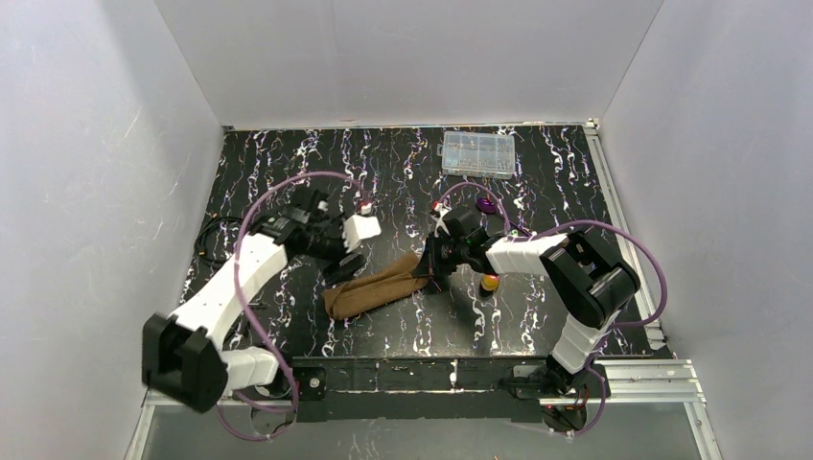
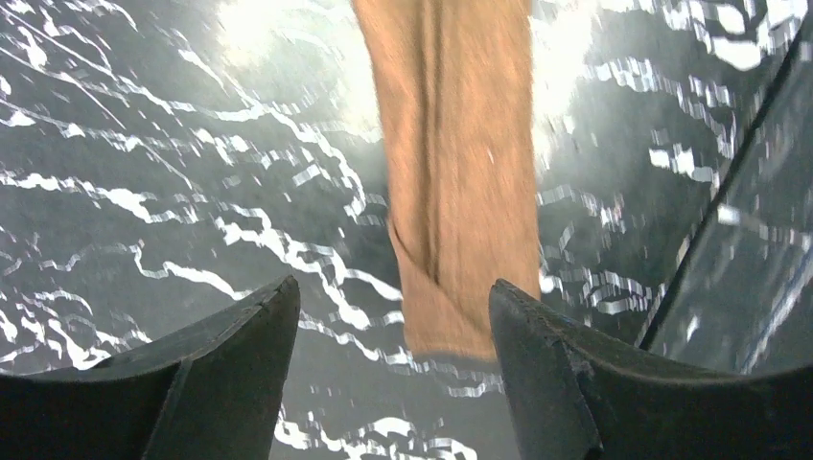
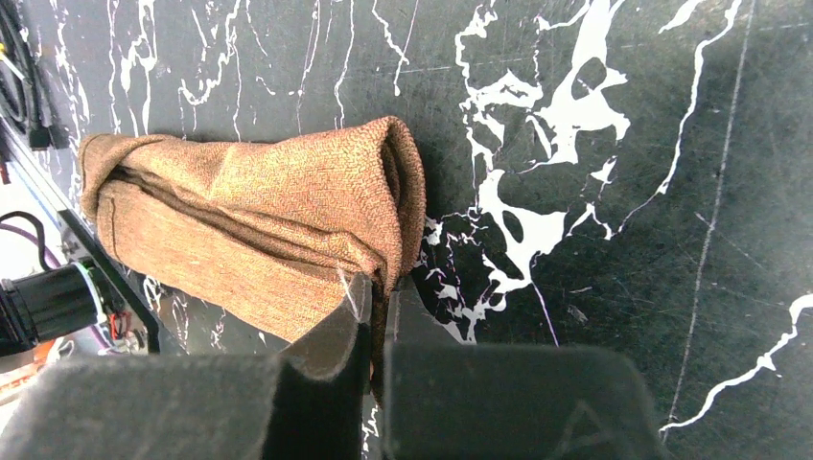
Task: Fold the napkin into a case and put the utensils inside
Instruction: Stuff the top corner of the smaller-rectangle-folded napkin into the folded napkin, then pick up the smaller rectangle-folded napkin from the center of the board.
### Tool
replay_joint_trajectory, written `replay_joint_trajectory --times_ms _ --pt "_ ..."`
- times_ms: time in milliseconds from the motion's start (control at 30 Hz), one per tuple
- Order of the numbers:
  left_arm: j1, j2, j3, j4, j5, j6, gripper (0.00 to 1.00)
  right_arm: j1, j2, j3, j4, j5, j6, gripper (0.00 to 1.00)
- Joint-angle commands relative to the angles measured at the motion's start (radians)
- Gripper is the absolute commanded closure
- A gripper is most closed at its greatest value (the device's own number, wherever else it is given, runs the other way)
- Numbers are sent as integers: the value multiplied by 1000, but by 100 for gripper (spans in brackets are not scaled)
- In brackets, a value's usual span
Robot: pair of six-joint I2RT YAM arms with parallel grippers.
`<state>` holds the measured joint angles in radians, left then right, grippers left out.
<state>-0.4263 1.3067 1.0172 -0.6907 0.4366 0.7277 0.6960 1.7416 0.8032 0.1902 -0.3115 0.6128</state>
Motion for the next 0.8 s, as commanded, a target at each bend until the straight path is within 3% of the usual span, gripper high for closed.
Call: replay_joint_trajectory --times_ms 0,100,200,433,767 --pt "75 -167 -158 -257 70 375 29 -3 3 17 -164 90 -71 99" --pt "127 -256 -287 -272 29 640 28 -2 -4 27 -177 90 -76 99" --pt "146 -286 -359 -169 -6 777 27 -4 -1 37 -188 85 -76 99" --pt "148 -320 -481 24 3 925 27 -3 -2 63 -227 78 -73 99" --pt "147 -410 -608 86 104 1117 33 -2 23 74 -221 58 -52 99"
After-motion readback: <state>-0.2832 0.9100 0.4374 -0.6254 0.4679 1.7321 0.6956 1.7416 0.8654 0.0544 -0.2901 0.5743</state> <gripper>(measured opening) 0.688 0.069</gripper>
